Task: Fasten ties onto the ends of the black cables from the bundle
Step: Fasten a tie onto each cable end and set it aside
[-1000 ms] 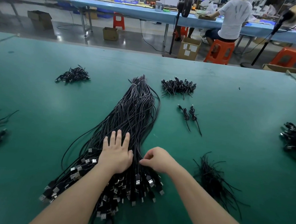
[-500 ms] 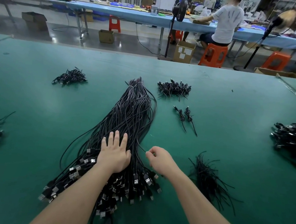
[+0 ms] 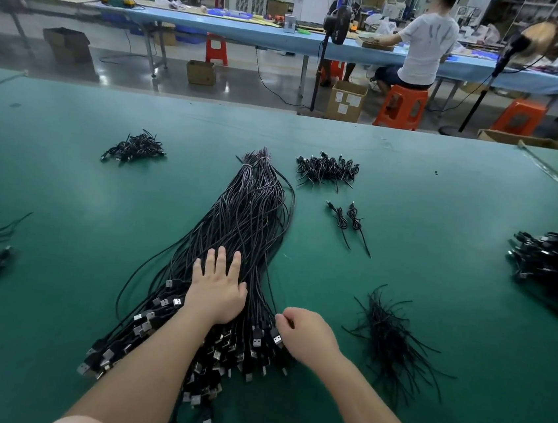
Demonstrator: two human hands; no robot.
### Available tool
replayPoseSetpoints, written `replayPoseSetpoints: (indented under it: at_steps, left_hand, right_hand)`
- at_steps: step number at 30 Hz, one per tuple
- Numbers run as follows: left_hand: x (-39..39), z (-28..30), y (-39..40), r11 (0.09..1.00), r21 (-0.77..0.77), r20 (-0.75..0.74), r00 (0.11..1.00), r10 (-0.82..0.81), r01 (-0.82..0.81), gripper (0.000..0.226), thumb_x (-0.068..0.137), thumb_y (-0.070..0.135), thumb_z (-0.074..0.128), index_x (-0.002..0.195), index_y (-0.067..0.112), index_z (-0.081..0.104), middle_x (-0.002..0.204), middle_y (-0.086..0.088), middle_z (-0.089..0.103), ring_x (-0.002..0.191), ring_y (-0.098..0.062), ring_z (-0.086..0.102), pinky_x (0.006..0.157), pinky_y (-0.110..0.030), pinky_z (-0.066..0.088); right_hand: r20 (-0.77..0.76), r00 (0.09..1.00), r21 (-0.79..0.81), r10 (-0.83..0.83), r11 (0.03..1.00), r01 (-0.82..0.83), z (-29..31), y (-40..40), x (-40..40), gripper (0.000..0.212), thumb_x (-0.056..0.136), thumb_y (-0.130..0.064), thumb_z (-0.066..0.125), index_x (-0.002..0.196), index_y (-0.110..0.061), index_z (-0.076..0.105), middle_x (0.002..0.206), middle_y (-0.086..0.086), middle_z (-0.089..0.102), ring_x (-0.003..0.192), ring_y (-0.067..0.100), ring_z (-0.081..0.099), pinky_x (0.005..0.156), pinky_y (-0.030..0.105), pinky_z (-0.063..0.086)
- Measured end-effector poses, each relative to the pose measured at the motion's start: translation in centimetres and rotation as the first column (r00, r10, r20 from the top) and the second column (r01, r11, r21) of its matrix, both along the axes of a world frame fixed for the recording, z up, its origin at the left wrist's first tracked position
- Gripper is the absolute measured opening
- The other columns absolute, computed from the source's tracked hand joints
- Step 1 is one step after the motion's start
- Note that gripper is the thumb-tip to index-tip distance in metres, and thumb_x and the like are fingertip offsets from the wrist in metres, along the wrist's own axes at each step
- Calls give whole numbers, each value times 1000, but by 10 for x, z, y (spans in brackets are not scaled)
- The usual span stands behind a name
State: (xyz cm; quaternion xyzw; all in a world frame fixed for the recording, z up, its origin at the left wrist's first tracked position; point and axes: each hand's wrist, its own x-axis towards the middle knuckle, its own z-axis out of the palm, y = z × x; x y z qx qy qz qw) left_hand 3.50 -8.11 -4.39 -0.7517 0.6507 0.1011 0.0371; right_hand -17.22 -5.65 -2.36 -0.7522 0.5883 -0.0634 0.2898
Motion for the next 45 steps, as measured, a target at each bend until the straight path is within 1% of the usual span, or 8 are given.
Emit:
replayPoseSetpoints:
  at_steps: [8,13,16,19,23,29,37,45]
  left_hand:
    - [4,14,1,996,-70,-222,974,33,-50,63,103,43,46,159,33,19,169,-10,3,156,-28,-5,125,-52,-1]
    - [-26,28,0,919,-322,-45,965,-257,230,71,100,14,52,157,41,20,168,4,-5,154,-25,-17,124,-53,-8]
    - [-55,42,-5,845,-419,-246,854,-459,333,33,101,16,56,132,25,63,155,3,43,152,-24,25,125,-43,17]
    - [-69,55,-4,879,-467,-536,759,-370,99,18,103,16,53,107,11,70,111,-6,70,107,-25,63,95,-36,46]
    - [-63,60,-1,914,-405,-607,752,-257,-14,24,106,27,46,104,14,66,102,-3,68,92,-21,62,83,-36,49]
    - [-29,31,16,970,-218,-665,744,-66,-109,30,108,33,40,93,19,62,88,0,67,82,-21,61,78,-35,50]
    - [-22,39,23,862,-426,-696,708,-118,-275,21,103,23,54,85,17,63,78,1,61,70,-13,55,65,-27,46]
    - [11,81,21,691,-629,-615,772,-160,-358,17,97,32,66,85,20,69,74,6,64,72,-7,58,65,-22,45]
  right_hand:
    - [41,999,23,11,1000,-11,4,3,-2,42,101,-35,41,62,-20,36,56,-7,41,50,13,35,49,29,29]
    - [201,980,0,-8,1000,8,32,-14,-7,45,104,-36,46,65,-13,46,59,-1,46,54,16,40,55,32,32]
    - [319,948,-39,12,999,0,64,-27,-7,46,104,-36,49,70,-7,59,58,-4,52,49,10,41,51,28,32]
    - [453,891,-15,-25,999,36,94,-34,-13,43,101,-33,54,61,-20,48,50,-11,37,44,8,30,46,25,24]
    - [743,661,169,-101,985,-40,131,-33,-27,46,103,-28,51,58,-22,43,52,-5,29,46,14,21,45,24,21]
    - [961,47,276,-272,949,-150,201,-47,-51,47,106,-23,40,59,-20,46,45,-8,24,46,13,14,45,23,17]
    - [866,-307,363,-394,919,-157,217,-61,-71,40,106,-28,40,70,-16,51,51,-8,28,46,9,23,47,21,23]
    - [765,-484,438,-425,894,-92,212,-75,-94,38,106,-20,38,70,-16,51,52,-9,31,46,7,26,45,19,28]
